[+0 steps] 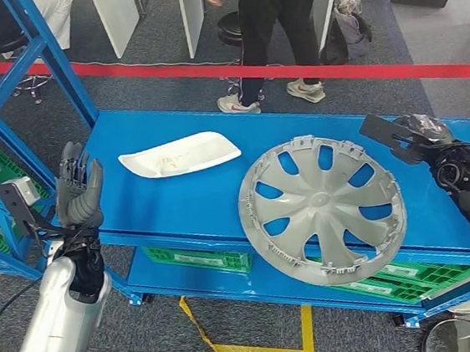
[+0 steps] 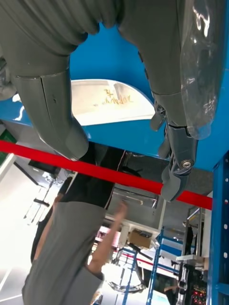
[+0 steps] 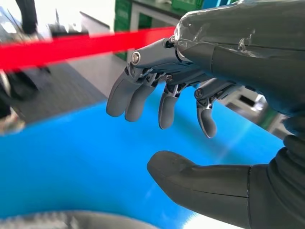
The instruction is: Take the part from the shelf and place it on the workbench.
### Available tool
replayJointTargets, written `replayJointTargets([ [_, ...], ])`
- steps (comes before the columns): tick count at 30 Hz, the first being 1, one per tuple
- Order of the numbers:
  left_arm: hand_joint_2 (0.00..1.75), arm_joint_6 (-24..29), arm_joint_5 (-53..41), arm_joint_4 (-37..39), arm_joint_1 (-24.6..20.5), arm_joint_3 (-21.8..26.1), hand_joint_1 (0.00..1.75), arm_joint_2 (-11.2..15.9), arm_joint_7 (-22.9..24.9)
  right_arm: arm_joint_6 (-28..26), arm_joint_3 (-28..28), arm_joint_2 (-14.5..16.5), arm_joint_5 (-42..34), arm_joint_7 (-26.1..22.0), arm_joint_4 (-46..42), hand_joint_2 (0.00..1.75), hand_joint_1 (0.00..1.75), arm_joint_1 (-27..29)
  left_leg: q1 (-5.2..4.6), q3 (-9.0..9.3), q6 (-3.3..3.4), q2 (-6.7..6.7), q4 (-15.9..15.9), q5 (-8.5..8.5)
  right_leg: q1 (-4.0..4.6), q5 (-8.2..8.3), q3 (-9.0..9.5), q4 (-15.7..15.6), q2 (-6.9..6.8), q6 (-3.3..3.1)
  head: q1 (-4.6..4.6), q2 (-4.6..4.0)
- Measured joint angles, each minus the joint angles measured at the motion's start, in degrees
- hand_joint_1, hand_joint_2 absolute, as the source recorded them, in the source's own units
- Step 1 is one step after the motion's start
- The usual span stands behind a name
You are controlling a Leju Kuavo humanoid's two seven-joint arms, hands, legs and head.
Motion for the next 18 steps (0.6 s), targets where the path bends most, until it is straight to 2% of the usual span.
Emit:
replayJointTargets([
  [5,1.75,0.3,0.3,0.0,0.0,0.0,0.0,0.0,-0.2,-4.9,-0.4,0.2,-1.8,-3.1,-0.2,1.75,1.75,-0.8,0.0,0.0,0.01,0.0,0.0,0.01,0.0,0.0,0.02,0.0,-0.01,0.0,-0.03,0.0],
  [14,1.75,0.3,0.2,0.0,0.0,0.0,0.0,0.0,-0.9,-7.3,-0.9,0.5,-1.9,-4.4,-1.8,1.75,1.75,-2.0,0.0,0.01,0.05,-0.01,0.0,0.03,0.0,0.0,0.03,0.0,-0.02,0.0,-0.01,-0.01],
  [18,1.75,0.0,-0.2,0.0,0.0,0.0,0.0,0.0,-1.0,-7.2,-1.0,0.7,-2.1,-4.3,-2.8,1.75,0.0,-2.1,0.0,0.01,0.05,-0.01,0.0,0.04,0.0,0.0,0.03,0.0,-0.02,0.0,0.0,0.0],
])
